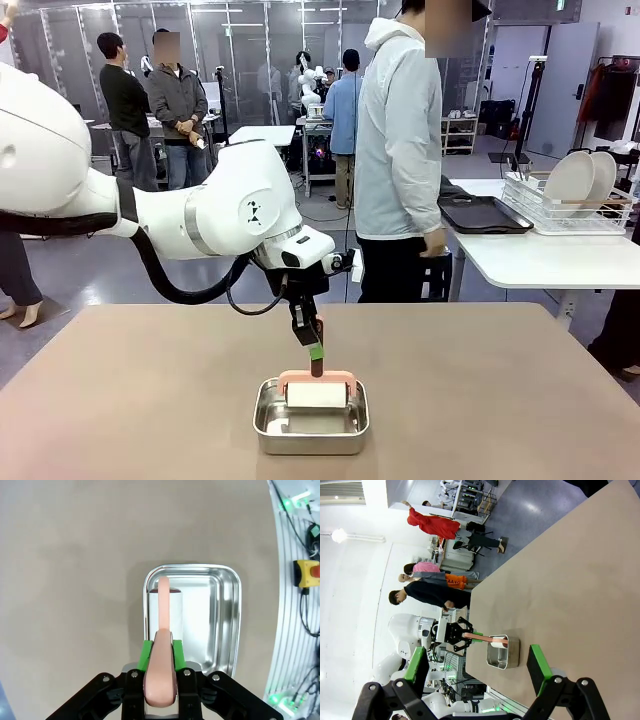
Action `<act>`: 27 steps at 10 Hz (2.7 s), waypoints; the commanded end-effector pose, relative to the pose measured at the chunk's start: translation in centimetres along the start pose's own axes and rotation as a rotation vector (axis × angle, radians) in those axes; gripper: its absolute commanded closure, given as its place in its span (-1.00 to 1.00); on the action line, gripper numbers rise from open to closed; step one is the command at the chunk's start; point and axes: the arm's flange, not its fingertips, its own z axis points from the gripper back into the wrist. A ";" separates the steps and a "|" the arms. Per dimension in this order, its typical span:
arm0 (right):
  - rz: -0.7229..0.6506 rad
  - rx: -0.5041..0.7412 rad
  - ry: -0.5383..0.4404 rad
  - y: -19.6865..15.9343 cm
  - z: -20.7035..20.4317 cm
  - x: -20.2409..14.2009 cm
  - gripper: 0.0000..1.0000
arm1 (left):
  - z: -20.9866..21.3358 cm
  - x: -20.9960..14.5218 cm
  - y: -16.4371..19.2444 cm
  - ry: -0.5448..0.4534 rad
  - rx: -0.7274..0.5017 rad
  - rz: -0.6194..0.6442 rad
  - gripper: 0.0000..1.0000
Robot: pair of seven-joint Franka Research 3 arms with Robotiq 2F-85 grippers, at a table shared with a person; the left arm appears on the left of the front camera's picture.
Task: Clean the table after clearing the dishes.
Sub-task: Place the Lint Roller back on top of the Airtight Container.
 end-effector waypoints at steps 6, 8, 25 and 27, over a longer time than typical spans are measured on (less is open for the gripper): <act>0.004 0.008 0.003 0.3 0.0 -0.1 -1.00 | -2.4 -2.0 3.1 -0.012 -0.062 0.020 0.59; 0.004 0.008 0.003 0.3 0.0 -0.1 -1.00 | -2.1 -1.8 3.1 -0.006 -0.044 0.034 0.59; 0.004 0.008 0.003 0.3 0.0 -0.1 -1.00 | 0.4 -1.1 2.6 -0.040 0.003 0.028 -1.00; 0.004 0.008 0.003 0.3 0.0 -0.1 -1.00 | 0.4 -1.1 2.6 -0.040 0.003 0.028 -1.00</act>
